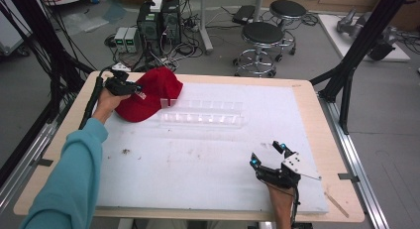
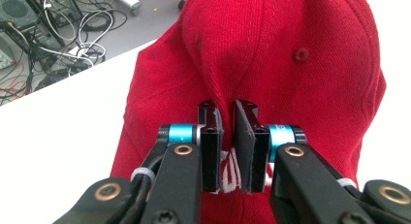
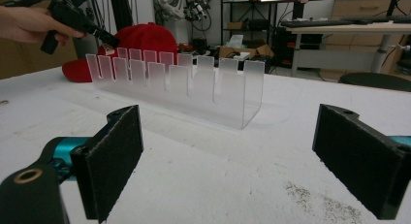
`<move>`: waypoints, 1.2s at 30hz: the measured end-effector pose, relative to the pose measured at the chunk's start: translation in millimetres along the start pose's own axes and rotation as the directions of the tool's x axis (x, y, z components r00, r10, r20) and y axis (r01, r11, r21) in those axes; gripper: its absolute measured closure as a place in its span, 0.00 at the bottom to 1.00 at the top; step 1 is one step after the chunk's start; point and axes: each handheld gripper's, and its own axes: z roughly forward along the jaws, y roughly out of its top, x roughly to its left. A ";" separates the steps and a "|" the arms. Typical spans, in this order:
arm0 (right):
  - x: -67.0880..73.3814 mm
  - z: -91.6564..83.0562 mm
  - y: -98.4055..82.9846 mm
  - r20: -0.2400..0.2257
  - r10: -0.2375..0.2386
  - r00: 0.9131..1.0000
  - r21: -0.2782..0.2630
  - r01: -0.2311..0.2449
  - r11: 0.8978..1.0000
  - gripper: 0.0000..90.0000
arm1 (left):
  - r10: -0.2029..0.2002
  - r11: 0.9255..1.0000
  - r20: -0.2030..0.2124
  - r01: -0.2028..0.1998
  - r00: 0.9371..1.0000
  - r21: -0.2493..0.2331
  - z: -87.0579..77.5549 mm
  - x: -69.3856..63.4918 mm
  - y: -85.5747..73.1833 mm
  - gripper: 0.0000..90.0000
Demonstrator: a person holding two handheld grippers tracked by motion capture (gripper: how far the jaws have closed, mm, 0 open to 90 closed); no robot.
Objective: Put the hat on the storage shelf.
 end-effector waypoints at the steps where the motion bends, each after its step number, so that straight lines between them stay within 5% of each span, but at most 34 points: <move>1: -0.3 0.0 0.0 -0.002 -0.003 1.000 -0.001 0.003 1.000 0.11 | 0.003 1.000 0.002 -0.003 1.000 0.002 -0.2 -0.6 0.1 0.91; 6: 0.2 -0.4 0.0 -0.001 0.005 1.000 0.000 -0.005 1.000 0.11 | 0.032 0.999 0.003 -0.032 0.999 0.006 -2.8 -3.1 1.8 0.95; 18: 0.1 -0.7 -0.2 -0.002 0.005 1.000 -0.003 -0.005 1.000 0.11 | 0.007 1.000 0.004 -0.007 1.000 0.008 -5.4 -5.7 3.5 0.96; 27: 0.3 -0.7 -0.1 -0.001 0.004 1.000 -0.003 -0.004 1.000 0.11 | -0.002 0.999 0.004 0.002 1.000 -0.051 -17.7 -9.2 10.2 0.97; 36: 0.6 -1.0 -0.2 -0.002 0.006 1.000 -0.003 -0.006 1.000 0.11 | -0.029 0.989 -0.022 0.026 0.999 -0.145 -48.6 -9.0 21.8 0.97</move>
